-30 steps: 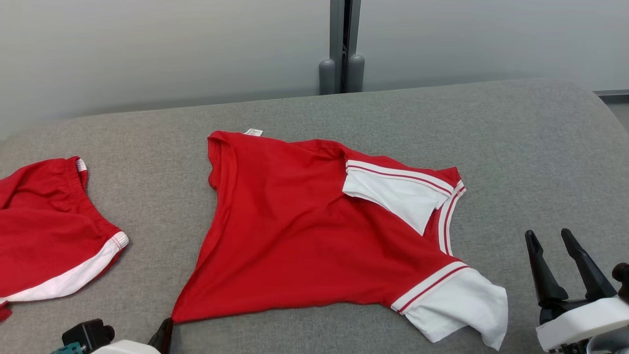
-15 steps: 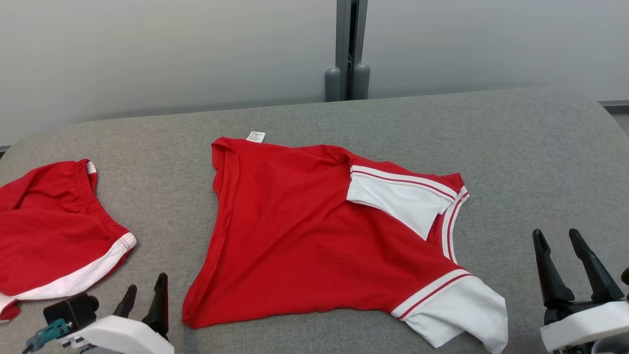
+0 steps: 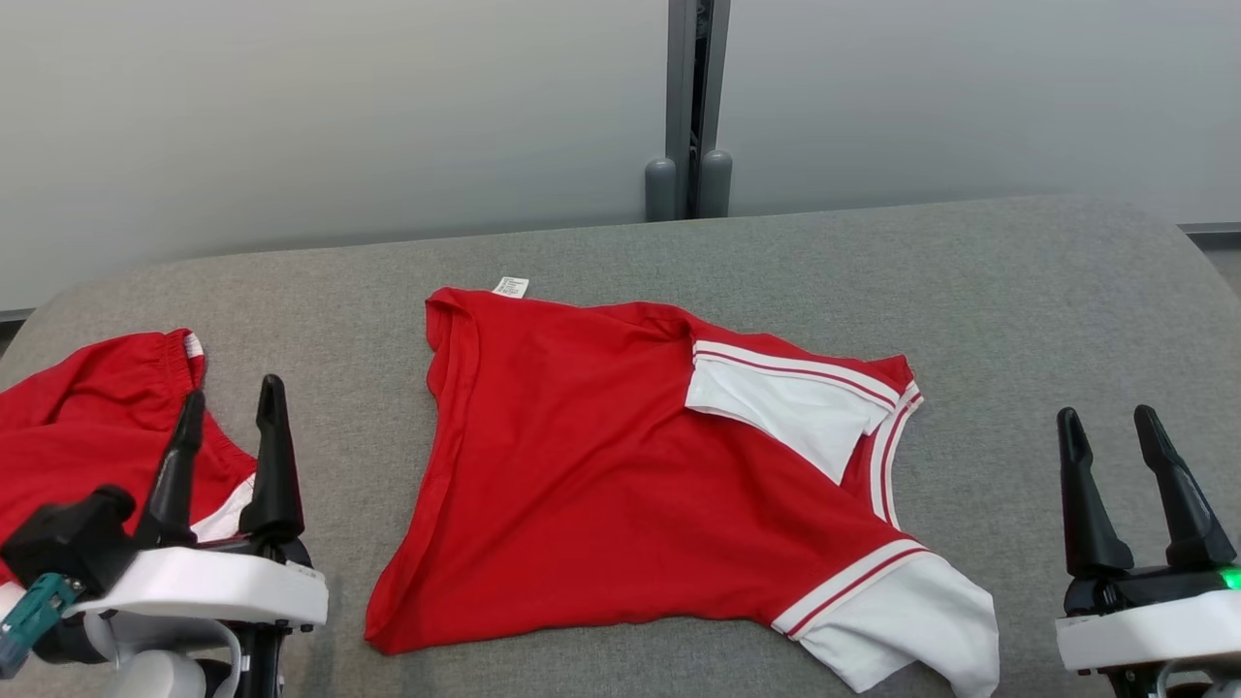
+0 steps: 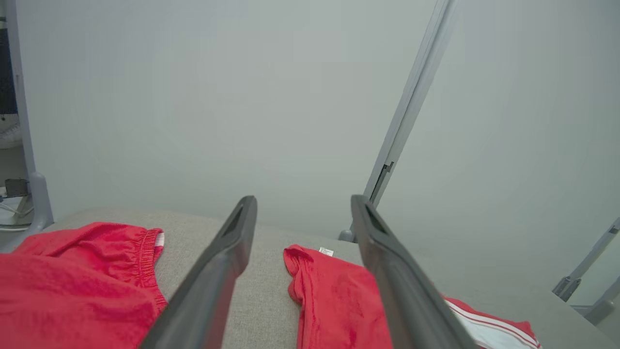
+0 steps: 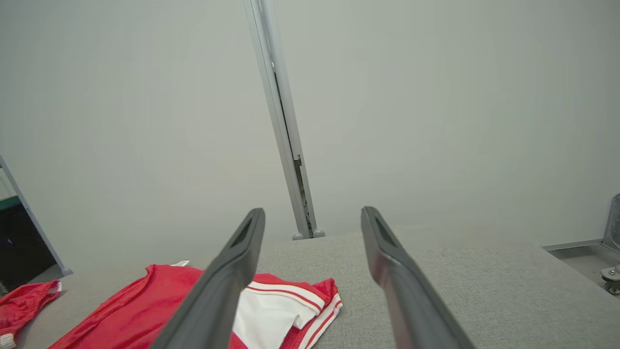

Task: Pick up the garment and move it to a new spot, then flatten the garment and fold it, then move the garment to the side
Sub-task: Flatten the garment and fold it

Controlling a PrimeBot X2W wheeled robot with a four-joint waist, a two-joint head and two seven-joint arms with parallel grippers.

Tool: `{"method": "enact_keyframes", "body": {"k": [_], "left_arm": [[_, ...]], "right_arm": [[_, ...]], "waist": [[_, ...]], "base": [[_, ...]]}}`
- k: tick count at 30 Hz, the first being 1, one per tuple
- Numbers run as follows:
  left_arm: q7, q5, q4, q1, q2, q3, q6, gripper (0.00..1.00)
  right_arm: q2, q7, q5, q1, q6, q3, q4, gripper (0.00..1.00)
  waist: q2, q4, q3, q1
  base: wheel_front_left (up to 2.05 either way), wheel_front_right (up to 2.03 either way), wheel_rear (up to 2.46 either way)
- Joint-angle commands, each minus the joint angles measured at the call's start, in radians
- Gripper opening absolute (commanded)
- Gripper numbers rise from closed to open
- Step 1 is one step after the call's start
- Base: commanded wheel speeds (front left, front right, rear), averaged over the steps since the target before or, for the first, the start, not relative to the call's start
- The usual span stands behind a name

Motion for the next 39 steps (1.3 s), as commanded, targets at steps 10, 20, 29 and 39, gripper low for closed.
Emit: {"method": "enact_keyframes", "body": {"k": [10,20,29,39], "left_arm": [[-0.004,0.303,-0.013,0.119,-0.100,0.108,-0.026,1.00],[-0.004,0.399,0.047,0.150,-0.180,0.146,-0.086,1.00],[-0.004,0.420,0.067,0.155,-0.204,0.170,-0.111,1.00],[-0.004,0.433,0.077,0.162,-0.209,0.175,-0.117,1.00]], "right_arm": [[0.039,-0.007,-0.050,0.072,0.000,0.011,0.010,1.00],[0.028,-0.016,-0.040,0.066,0.000,0.011,0.049,1.00],[0.006,-0.009,-0.030,0.063,0.000,0.007,0.051,1.00],[-0.003,-0.003,-0.030,0.067,0.000,0.010,0.039,1.00]], "waist": [[0.0000,0.003,-0.008,0.0000],[0.0000,0.014,-0.016,0.0000],[0.0000,0.018,-0.021,0.0000],[0.0000,0.015,-0.025,0.0000]], "base": [[0.00,0.00,0.00],[0.00,0.00,0.00],[0.00,0.00,0.00],[0.00,0.00,0.00]]}}
